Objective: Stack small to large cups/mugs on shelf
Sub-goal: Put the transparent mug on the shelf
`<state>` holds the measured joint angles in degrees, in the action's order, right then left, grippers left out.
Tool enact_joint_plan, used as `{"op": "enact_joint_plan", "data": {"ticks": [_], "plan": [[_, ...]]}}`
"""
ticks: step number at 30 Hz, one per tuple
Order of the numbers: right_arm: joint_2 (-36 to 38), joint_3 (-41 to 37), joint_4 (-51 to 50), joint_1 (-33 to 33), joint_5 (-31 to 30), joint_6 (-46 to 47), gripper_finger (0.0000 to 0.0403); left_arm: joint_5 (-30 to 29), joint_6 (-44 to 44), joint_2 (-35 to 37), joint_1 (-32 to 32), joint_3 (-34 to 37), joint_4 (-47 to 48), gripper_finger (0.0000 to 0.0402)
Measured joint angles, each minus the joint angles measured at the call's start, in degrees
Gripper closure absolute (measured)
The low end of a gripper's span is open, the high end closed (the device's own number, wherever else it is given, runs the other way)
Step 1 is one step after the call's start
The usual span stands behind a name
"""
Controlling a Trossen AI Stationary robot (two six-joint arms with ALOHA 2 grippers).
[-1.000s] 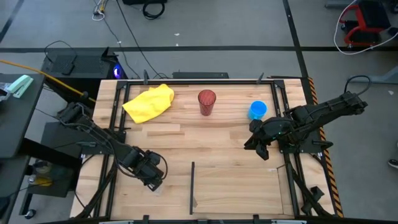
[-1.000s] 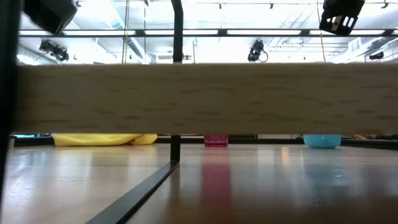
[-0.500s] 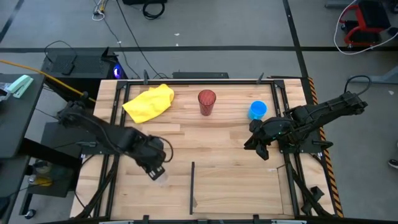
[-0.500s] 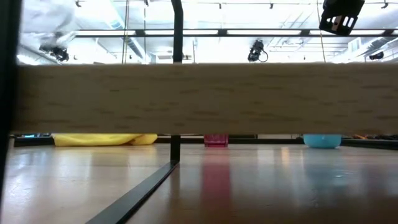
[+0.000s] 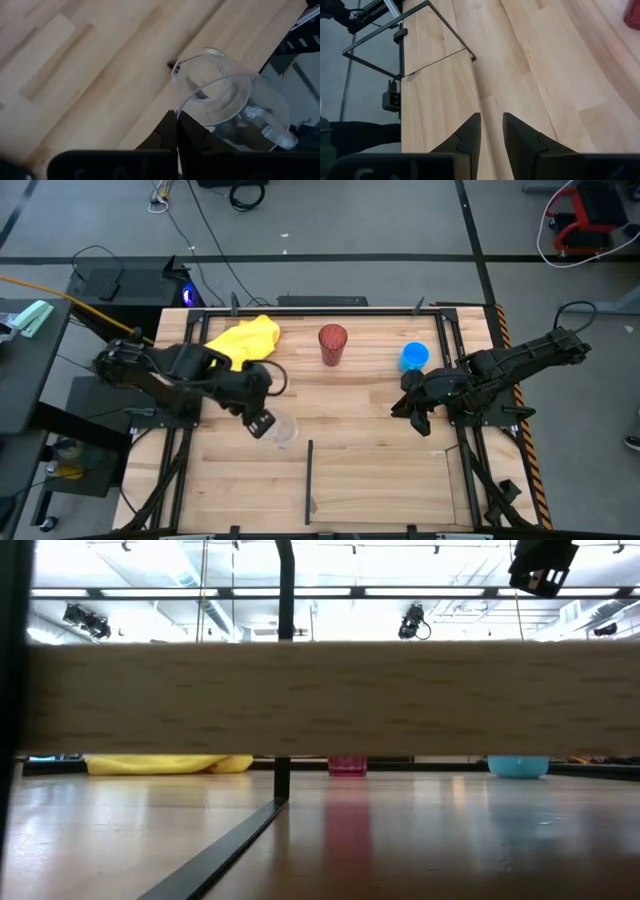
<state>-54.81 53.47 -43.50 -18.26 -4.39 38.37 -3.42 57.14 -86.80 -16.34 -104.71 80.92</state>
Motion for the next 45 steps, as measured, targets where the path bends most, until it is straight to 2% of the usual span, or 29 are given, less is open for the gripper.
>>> {"op": "enact_joint_plan", "data": {"ticks": [6,17,20,26,36,45], "plan": [[0.0,0.0,-0.1,0.2,-0.7,-0.6,0.0315,2.1,-8.4,-6.7,3.3,-8.2,0.0,0.0399],[0.0,0.0,-0.2,0.2,-2.2,-0.6,0.0315,5.5,-20.2,-23.7,7.0,-30.5,2.8,0.0399],[0.0,0.0,-0.4,0.2,-4.7,0.4,0.0315,8.4,-20.9,-24.8,7.6,-27.9,-1.1,0.0399],[0.0,0.0,-5.3,0.2,-8.3,4.0,0.0315,9.2,-21.0,-29.6,7.1,-27.4,-1.6,0.0399],[0.0,0.0,-6.7,-0.1,-8.4,3.6,0.0315,9.4,-20.5,-35.3,3.3,-27.4,-6.8,0.0399],[-2.4,0.0,-6.6,-6.4,-7.3,6.2,0.0315,9.2,-20.3,-40.0,0.9,-27.4,-7.5,0.0399]]}}
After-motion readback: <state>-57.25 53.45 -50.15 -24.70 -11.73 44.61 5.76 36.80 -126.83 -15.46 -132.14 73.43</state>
